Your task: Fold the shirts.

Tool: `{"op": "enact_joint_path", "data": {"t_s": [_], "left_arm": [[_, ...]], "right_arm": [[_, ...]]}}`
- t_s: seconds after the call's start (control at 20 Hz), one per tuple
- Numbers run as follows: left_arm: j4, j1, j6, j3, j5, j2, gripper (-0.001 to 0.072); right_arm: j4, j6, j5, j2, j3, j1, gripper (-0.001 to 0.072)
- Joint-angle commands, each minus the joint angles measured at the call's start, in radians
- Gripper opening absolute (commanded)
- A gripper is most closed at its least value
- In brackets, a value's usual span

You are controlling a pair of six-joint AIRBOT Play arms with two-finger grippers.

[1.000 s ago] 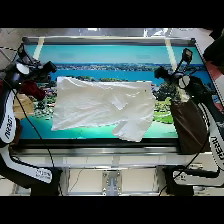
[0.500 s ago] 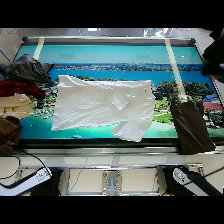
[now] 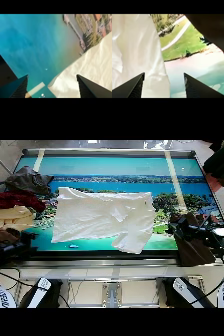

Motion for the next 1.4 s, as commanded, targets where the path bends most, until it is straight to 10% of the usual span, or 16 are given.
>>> {"op": "enact_joint_path", "data": {"t_s": [0.0,0.35,0.95,1.05,1.15,1.2,1.35], "left_arm": [[-0.090,0.012,0.089,-0.069,-0.090,-0.091,0.0694],[-0.115,-0.149,0.143,-0.069,0.014,-0.135,0.0574],[-0.330,-0.430,0.159,-0.055,0.278,-0.258,0.0451],[-0.332,-0.433,0.159,-0.044,0.281,-0.261,0.0405],[-0.337,-0.433,0.189,-0.027,0.292,-0.261,0.0180],[-0.343,-0.433,0.222,-0.014,0.290,-0.260,0.0003],[-0.357,-0.417,0.310,0.075,0.156,-0.215,0.0008]], "right_arm": [[0.131,-0.123,0.055,-0.173,-0.042,0.055,0.0529],[0.177,-0.130,-0.197,-0.298,-0.041,0.295,0.0529],[0.232,-0.138,-0.195,-0.350,-0.041,0.329,0.0513],[0.240,-0.139,-0.222,-0.369,-0.041,0.373,0.0310],[0.267,-0.151,-0.246,-0.369,-0.038,0.400,0.0045],[0.284,-0.201,-0.219,-0.368,-0.024,0.405,0.0015],[0.309,-0.287,-0.013,-0.309,0.079,0.404,0.0014]]}}
